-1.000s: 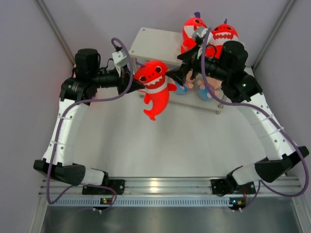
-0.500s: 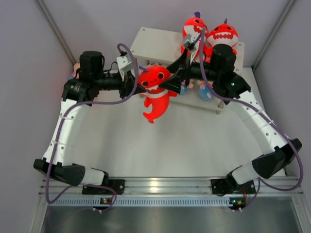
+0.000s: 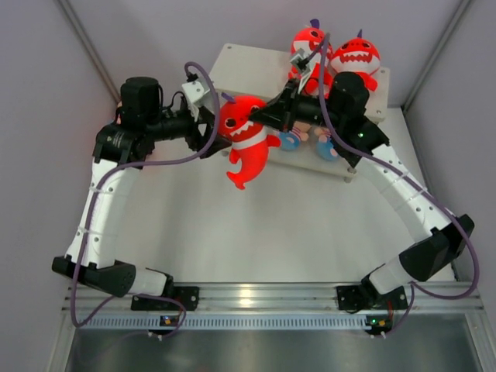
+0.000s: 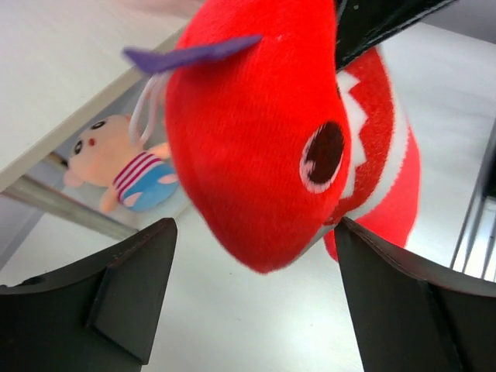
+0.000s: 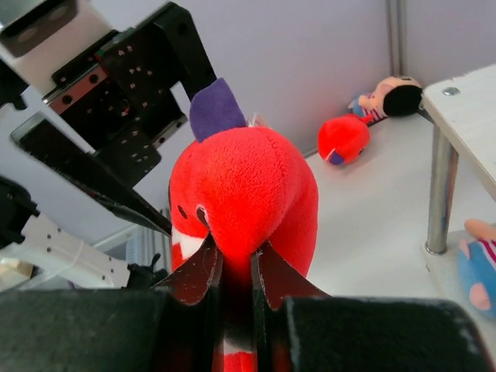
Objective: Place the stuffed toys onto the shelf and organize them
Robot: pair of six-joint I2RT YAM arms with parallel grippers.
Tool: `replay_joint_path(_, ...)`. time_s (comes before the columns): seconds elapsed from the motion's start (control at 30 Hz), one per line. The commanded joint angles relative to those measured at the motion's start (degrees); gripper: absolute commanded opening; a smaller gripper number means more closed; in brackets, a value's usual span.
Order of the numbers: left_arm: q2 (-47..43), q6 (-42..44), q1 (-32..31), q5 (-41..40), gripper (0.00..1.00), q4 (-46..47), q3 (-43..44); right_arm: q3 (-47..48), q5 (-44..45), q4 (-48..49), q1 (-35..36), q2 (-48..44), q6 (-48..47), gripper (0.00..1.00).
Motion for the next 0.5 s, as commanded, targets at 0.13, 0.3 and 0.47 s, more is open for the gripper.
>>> replay_joint_path(0.13,-3.0,2.8,-0.3,-12.7,0.98,1.7,3.3,-1.8,25.1,7.9,-1.2,-7.4,13.5,0.00)
replay_joint_path(0.3,-3.8,3.0,-0.4,-8.1,0.98,1.7,3.6,-2.0,30.8,12.5,-1.1,-6.9,20.2,0.00)
replay_joint_path(0.47,-2.6,5.3,-1.7,-7.9,0.98,1.7,5.0,-4.1,36.4,15.9,-1.1,-7.9,24.0,0.00)
